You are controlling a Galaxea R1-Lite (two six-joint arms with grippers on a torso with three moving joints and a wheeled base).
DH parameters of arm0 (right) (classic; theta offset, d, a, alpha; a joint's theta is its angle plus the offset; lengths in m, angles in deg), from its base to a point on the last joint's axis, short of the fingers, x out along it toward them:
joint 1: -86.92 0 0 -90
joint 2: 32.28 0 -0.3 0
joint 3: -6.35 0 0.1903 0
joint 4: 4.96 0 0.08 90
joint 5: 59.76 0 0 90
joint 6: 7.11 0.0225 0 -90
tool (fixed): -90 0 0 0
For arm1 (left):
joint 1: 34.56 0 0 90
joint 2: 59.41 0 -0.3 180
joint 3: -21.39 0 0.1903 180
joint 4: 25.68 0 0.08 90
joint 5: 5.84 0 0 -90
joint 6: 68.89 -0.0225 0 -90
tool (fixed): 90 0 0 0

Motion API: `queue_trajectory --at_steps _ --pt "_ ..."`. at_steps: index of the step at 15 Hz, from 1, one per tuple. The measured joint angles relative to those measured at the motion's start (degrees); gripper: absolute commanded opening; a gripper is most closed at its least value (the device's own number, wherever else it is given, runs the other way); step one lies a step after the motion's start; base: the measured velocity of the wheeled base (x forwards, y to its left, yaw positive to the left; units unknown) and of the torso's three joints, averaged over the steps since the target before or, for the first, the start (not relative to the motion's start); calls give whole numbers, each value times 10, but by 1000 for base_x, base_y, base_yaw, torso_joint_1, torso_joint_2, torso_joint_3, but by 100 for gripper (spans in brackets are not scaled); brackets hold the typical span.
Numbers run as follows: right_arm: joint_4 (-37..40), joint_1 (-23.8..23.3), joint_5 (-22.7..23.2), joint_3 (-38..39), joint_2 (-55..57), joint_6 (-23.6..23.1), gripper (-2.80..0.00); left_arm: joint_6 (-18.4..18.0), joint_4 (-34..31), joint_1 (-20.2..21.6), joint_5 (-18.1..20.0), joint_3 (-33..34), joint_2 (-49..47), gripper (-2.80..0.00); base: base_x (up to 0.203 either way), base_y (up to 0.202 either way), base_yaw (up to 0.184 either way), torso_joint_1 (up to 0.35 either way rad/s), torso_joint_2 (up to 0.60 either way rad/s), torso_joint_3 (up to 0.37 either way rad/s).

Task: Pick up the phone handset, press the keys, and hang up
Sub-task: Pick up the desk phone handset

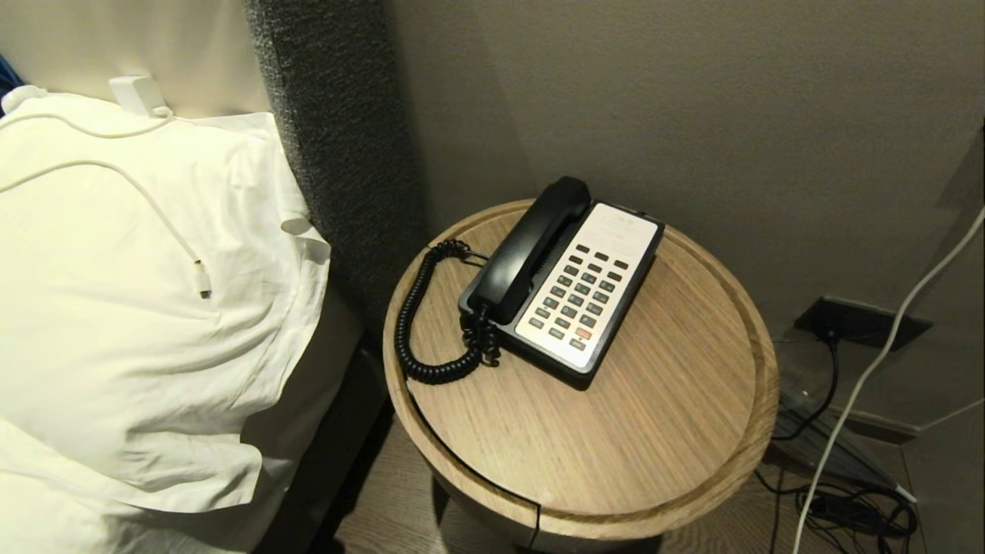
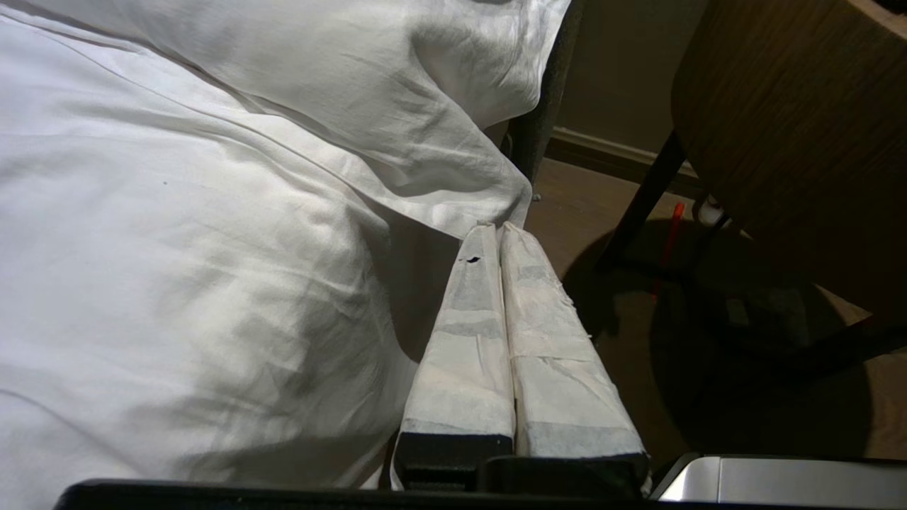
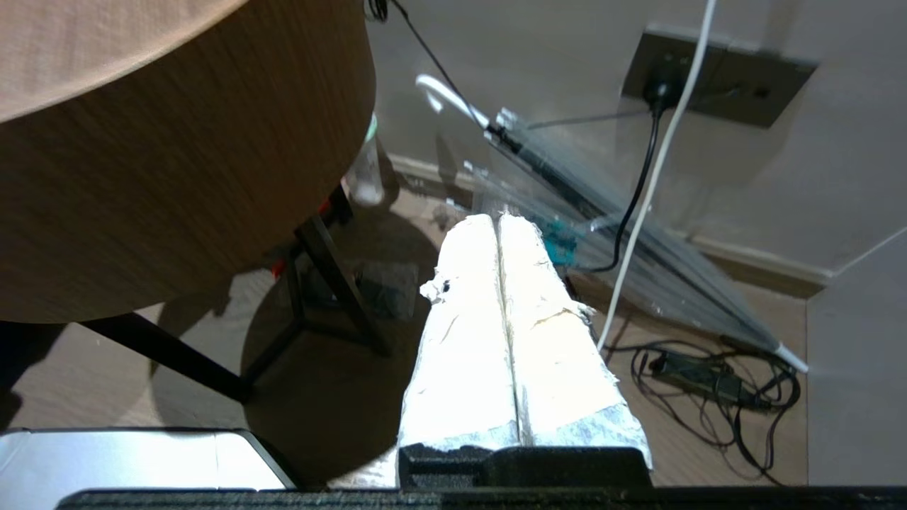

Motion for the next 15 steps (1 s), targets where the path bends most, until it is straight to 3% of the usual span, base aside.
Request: queue_trajectory --at_steps 12,15 --pt "0 0 0 0 0 0 -280 -4 -1 0 0 0 0 -280 0 0 0 3 4 -193" --pt "0 0 0 0 0 0 -280 -4 0 0 0 0 0 -280 0 0 0 3 4 -45"
